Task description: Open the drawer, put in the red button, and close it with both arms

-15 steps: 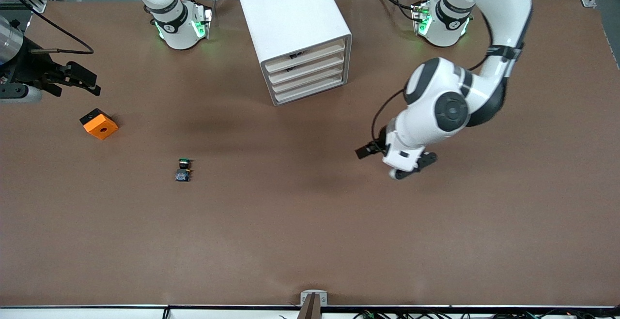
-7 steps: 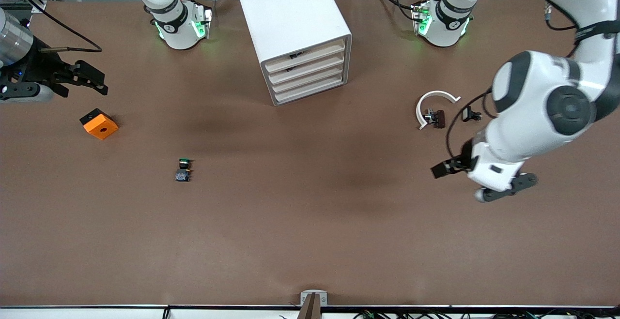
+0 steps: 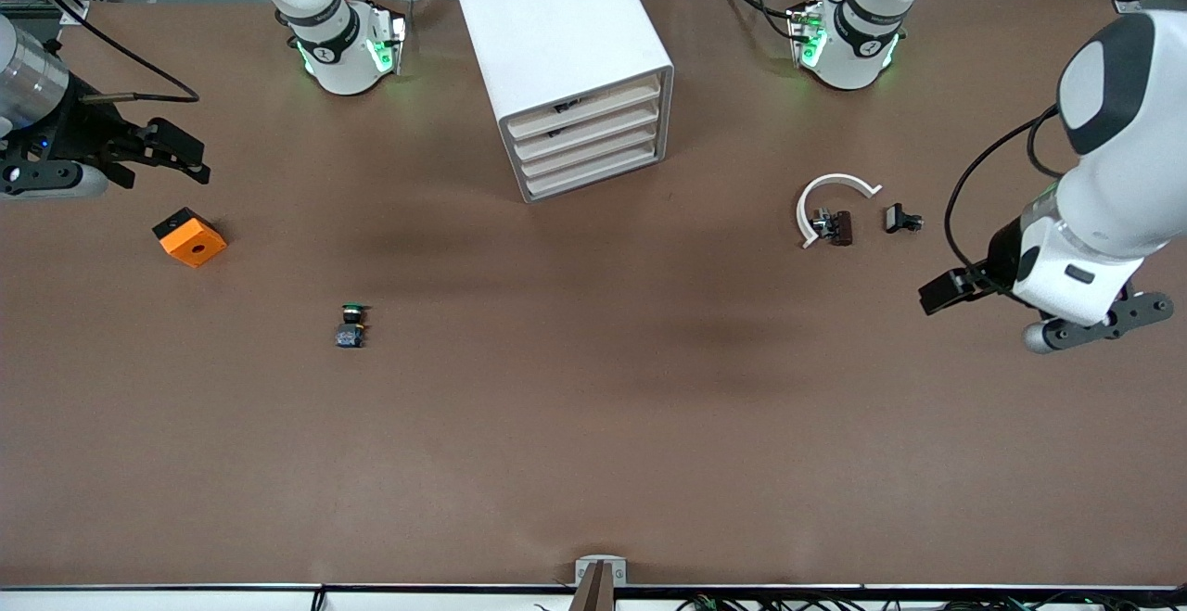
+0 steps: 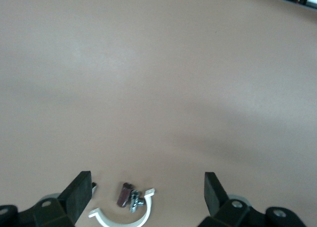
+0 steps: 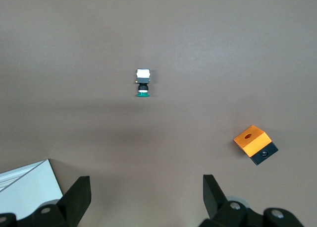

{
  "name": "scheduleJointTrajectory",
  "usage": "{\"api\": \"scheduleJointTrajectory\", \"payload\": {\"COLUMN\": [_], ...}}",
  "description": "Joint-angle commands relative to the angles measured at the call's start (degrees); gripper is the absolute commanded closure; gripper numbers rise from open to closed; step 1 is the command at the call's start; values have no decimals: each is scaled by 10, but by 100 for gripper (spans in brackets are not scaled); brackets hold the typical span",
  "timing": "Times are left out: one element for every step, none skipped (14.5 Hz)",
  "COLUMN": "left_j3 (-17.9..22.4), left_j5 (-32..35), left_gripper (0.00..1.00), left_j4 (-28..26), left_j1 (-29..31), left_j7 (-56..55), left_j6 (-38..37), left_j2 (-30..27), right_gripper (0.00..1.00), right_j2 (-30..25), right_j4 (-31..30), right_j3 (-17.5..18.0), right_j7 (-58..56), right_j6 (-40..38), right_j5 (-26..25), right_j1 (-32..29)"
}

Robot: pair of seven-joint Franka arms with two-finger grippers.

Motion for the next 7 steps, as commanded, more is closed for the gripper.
{"api": "scheduleJointTrajectory", "payload": {"left_j3": [-5,-5,-5,-5,-6,-10,-11], "left_j5": [10,10,6,1,-2,-2,-2], "left_gripper": [0,0,0,0,0,0,0], "left_j4": [-5,-5,-6,-7,-8,-7,-6], "left_j1": [11,20,32,36,44,50,50], "left_j7": [37,49,66,82,99,112,116], "left_j6": [-41,-58,-77,-95,-98,-98,-98], "left_j2": [-31,-42,-56,-64,-69,-73,-75], "right_gripper": [0,0,0,0,0,0,0], "right_j2": [2,2,2,2,2,2,2], "right_j4": [7,7,7,7,8,9,9], "right_j3": [-1,-1,-1,-1,-1,-1,-1], "right_j7": [1,2,2,2,2,2,2], "right_j6": [0,0,1,2,2,1,1], "right_j5": [-5,-4,-4,-4,-4,-4,-5], "right_j1": [-1,-1,0,0,0,1,1]}}
